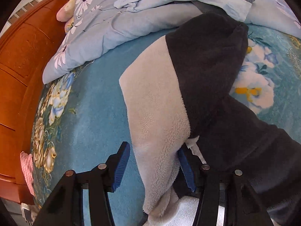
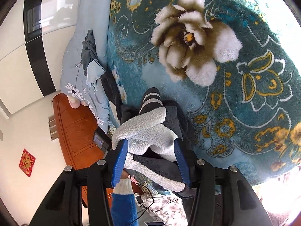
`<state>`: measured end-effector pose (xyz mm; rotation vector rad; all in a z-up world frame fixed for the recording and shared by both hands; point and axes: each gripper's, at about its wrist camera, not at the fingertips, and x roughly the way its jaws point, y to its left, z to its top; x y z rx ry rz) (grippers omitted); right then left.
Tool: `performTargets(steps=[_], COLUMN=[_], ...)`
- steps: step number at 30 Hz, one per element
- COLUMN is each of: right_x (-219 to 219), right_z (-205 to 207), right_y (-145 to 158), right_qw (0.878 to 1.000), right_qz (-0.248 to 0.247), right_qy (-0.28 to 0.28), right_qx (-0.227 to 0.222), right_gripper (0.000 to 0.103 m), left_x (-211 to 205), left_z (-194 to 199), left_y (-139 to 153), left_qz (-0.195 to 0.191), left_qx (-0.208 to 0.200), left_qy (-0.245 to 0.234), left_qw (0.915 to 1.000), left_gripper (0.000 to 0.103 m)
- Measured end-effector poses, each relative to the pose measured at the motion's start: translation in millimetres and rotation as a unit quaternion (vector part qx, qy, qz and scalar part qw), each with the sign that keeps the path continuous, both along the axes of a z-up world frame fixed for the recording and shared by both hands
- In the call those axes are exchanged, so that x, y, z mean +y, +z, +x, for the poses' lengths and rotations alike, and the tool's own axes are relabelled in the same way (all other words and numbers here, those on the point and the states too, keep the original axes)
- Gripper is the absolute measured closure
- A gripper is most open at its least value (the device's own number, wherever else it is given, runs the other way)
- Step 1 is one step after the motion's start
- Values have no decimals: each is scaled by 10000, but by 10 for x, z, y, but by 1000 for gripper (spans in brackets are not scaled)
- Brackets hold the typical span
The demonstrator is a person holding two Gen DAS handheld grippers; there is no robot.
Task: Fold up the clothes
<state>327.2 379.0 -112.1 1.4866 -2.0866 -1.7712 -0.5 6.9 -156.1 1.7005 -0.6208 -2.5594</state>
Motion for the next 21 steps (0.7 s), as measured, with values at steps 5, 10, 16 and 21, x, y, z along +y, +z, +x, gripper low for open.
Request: performTargets(steps=[5,10,16,21], right_x=[-53,-26,-37,-80], right_z=[26,73,-20,-104], right_y=[81,202,285,-11], right_qw=[9999,9998,9990,9998], right_qz=[-128,-130,-17,19], right_qy=[16,67,157,177], right_qx=[-4,161,421,44], right_gripper=[51,51,47,47], left_x=[-256,-433,-1006,-1565], left_z=[4,76,485,906], left_y=[56,161,260,289], left_qz=[832,1010,1782,2526], left_qx=[91,312,487,527], left_qy=[144,137,1221,2217], left_qw=[9964,9943,9752,9403], left_gripper=[49,84,91,91])
